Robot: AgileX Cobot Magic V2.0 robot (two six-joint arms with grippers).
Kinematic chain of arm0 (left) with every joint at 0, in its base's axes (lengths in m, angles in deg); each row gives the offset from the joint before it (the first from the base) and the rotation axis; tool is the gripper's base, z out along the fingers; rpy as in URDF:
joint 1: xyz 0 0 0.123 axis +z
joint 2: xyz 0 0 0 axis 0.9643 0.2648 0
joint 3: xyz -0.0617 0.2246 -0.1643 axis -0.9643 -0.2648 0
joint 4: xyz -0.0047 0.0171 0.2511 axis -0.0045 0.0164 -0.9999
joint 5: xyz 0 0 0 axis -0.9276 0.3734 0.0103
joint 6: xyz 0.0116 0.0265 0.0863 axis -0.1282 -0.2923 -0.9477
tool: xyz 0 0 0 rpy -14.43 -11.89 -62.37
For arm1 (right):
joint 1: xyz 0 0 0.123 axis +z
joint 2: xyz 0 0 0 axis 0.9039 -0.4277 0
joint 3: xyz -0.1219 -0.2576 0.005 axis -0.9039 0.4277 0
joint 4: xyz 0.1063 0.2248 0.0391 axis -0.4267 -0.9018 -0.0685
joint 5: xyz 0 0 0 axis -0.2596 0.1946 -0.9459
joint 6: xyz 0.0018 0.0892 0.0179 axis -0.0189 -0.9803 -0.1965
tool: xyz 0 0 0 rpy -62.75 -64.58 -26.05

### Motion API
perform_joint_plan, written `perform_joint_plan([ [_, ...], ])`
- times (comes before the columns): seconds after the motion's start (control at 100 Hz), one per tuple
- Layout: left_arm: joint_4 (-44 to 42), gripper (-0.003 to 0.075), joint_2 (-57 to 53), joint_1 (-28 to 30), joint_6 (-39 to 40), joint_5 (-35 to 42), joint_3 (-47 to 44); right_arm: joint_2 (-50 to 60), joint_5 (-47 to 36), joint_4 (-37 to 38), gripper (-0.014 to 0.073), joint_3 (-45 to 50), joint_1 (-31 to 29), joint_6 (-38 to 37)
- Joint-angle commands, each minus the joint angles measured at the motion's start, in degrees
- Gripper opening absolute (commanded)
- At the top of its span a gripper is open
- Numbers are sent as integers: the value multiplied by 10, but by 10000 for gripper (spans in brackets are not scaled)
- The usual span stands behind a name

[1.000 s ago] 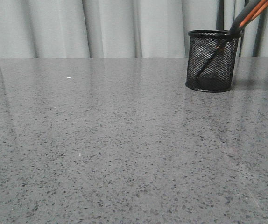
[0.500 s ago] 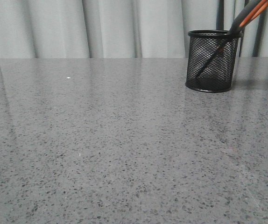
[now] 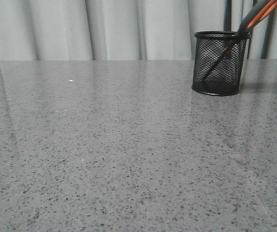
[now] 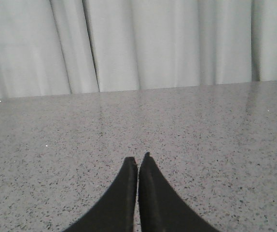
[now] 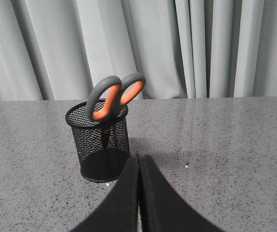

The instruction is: Put scissors into bucket

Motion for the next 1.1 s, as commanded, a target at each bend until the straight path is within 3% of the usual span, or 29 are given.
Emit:
perform_joint_plan([
  [0.0,-3,-20,-15,0,6,32,-10,0,-48,1,-69,-15,-2,1],
  [1.09,-7,-20,-15,0,6,32,-10,0,-48,1,-69,-15,-2,1],
])
